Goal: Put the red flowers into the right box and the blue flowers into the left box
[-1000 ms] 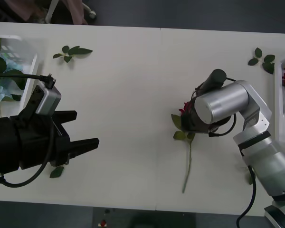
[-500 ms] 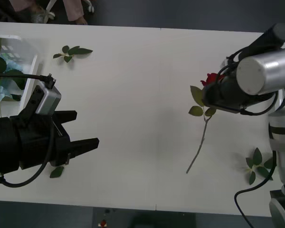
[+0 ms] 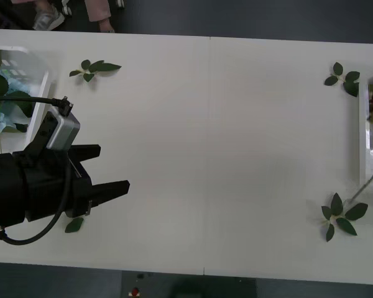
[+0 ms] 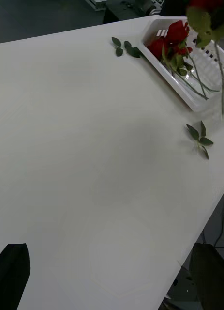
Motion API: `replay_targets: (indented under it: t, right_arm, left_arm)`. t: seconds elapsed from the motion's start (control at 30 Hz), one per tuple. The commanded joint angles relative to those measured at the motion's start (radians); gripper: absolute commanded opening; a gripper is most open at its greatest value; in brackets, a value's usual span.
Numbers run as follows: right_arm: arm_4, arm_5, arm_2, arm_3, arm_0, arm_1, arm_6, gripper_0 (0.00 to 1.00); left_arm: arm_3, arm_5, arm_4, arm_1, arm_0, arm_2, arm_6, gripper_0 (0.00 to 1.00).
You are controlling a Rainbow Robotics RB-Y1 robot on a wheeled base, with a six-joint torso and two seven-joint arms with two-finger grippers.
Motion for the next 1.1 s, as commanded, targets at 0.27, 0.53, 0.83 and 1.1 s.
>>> replay_targets:
  t: [0.27, 0.53, 0.83, 1.1]
  right_arm:
    - [0.024, -0.307, -0.026, 0.367, -0.011, -0.204, 0.328, 0.00]
    - [0.020, -0.567, 0.008, 0.628, -0.014, -0.241, 0.392, 0.00]
    - [0.032, -0.712, 0.051, 0.721, -0.014, -0.241, 0.389, 0.90]
    - [0.021, -0.675, 0.055, 0.710, -0.015, -0.241, 0.385, 1.00]
  left_arm:
    - [-0.031, 0.001, 0.003, -0.001, -0.004, 0.007, -0.037, 0.96]
    - [-0.031, 0.001, 0.003, -0.001, -0.004, 0.007, -0.037, 0.95]
    - [-0.031, 0.001, 0.003, -0.001, -0.004, 0.007, -0.037, 0.96]
    - [-0.031, 0.001, 0.003, -0.001, -0.004, 0.007, -0.037, 0.95]
